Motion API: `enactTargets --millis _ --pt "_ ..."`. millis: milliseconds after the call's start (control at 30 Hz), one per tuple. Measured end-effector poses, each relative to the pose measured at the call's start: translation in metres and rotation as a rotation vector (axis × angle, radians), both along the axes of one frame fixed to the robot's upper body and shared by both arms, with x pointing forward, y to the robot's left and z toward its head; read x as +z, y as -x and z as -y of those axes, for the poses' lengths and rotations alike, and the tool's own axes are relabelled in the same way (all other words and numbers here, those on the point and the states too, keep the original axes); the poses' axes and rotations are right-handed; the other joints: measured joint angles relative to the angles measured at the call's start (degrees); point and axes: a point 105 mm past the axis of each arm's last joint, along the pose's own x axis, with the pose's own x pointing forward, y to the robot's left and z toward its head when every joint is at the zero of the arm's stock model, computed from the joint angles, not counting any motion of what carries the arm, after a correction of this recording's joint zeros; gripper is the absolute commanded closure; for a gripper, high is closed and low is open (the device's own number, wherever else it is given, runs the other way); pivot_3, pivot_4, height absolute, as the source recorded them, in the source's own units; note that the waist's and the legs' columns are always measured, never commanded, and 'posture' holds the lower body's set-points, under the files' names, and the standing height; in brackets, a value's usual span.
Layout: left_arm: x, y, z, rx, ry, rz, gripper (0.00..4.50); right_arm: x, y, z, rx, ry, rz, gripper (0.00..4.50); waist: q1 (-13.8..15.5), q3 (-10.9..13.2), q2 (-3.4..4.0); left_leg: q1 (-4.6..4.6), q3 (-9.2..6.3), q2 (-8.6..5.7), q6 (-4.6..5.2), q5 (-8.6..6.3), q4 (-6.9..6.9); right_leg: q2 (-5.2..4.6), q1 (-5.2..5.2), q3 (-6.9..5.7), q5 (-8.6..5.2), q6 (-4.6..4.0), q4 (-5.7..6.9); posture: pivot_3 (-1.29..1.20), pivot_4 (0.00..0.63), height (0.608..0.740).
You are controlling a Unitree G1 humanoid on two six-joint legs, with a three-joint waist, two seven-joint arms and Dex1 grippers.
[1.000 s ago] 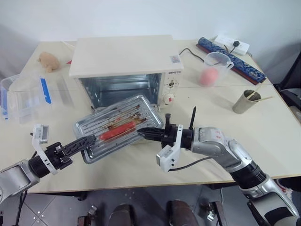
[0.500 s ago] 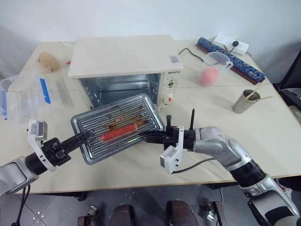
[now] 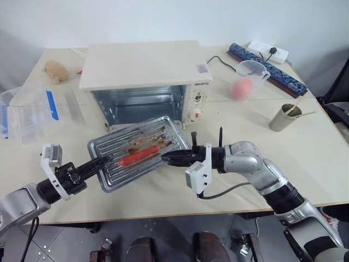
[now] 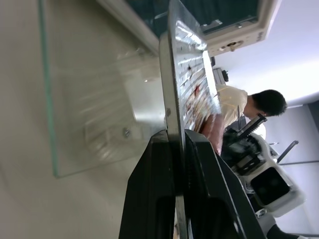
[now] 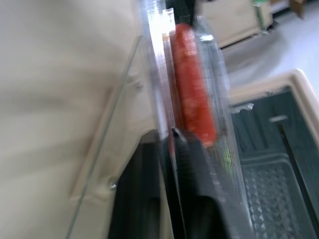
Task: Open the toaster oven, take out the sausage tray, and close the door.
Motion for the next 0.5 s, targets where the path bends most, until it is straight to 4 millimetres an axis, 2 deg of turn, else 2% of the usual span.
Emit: enactTargets --millis 267,500 --pt "-0.01 0.003 0.007 -0.011 0.039 -0.057 4.5 0.004 0.002 -0.001 0.007 -0.006 -0.033 0.08 0.08 0.0 0.01 0.0 0.01 -0.01 0.0 0.0 0.01 -0.01 0.01 0.01 0.0 0.0 -0.01 0.0 0.15 0.74" --pt "-0.008 0.002 0.01 0.001 0.079 -0.052 4.5 0.017 0.01 0.0 0.038 -0.044 -0.114 0.03 0.13 0.01 0.01 -0.01 0.0 -0.02 0.0 0.0 0.0 -0.01 0.02 0.01 0.0 0.0 -0.04 0.0 0.15 0.74"
